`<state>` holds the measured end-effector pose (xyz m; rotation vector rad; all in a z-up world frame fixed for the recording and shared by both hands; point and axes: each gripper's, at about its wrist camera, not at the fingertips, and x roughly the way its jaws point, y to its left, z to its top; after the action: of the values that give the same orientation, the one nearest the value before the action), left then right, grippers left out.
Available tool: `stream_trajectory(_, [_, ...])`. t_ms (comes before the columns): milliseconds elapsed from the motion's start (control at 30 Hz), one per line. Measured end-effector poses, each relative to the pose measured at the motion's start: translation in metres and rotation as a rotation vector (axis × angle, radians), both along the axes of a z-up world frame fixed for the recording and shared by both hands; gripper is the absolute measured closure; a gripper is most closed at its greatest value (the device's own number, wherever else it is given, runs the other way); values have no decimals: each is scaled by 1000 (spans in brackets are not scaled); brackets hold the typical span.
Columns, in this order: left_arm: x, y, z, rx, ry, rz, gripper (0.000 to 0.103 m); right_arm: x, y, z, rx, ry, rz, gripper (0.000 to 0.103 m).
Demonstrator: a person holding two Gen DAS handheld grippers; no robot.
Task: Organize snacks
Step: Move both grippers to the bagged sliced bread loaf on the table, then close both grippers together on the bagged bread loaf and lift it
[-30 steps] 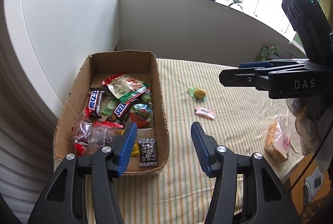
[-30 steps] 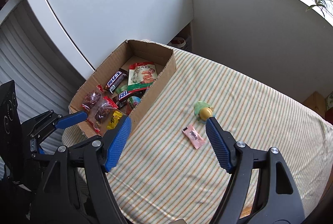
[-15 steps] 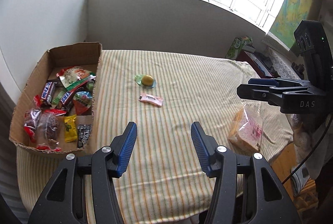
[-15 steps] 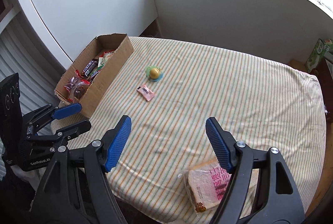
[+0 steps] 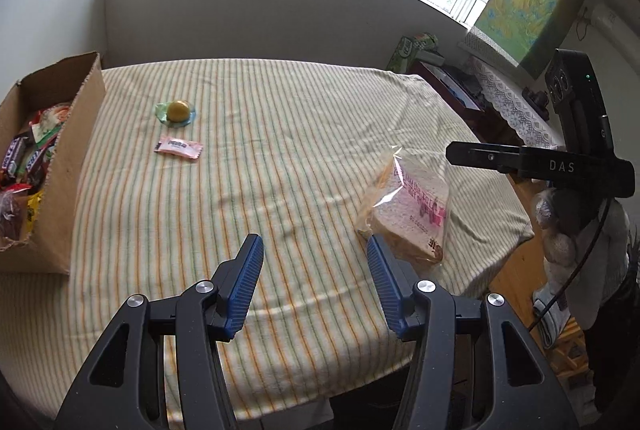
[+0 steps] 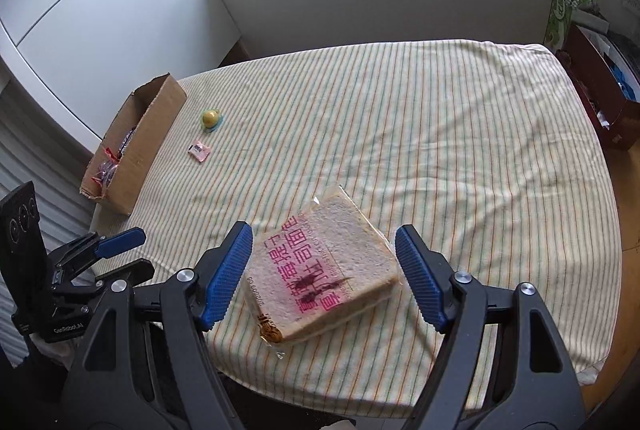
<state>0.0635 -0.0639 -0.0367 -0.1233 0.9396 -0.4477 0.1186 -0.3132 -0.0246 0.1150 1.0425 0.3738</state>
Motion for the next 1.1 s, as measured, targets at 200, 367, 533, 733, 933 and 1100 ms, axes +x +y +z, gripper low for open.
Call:
stream_trajectory(200, [-7, -26, -15, 8, 51, -36, 50, 14, -20, -30, 66, 76, 25, 26])
stream_trajectory(367, [-6, -44, -23, -30, 107, -64, 50, 19, -26, -46, 111, 115, 65, 26])
stream_trajectory(533, [0, -65, -32, -60, 159, -97, 50, 24, -24, -53, 124, 130, 108, 26])
stream_trajectory(733, [10, -75, -42, -93, 206, -99, 50, 32, -20, -62, 114, 155, 139, 26])
stream_trajectory(933, [18, -77, -48, -108, 230, -91, 47, 38, -17, -69, 128, 183, 171, 27])
stream_trajectory(1100, [24, -78, -48, -110, 222, -77, 47, 38, -10, -71, 136, 201, 215, 27])
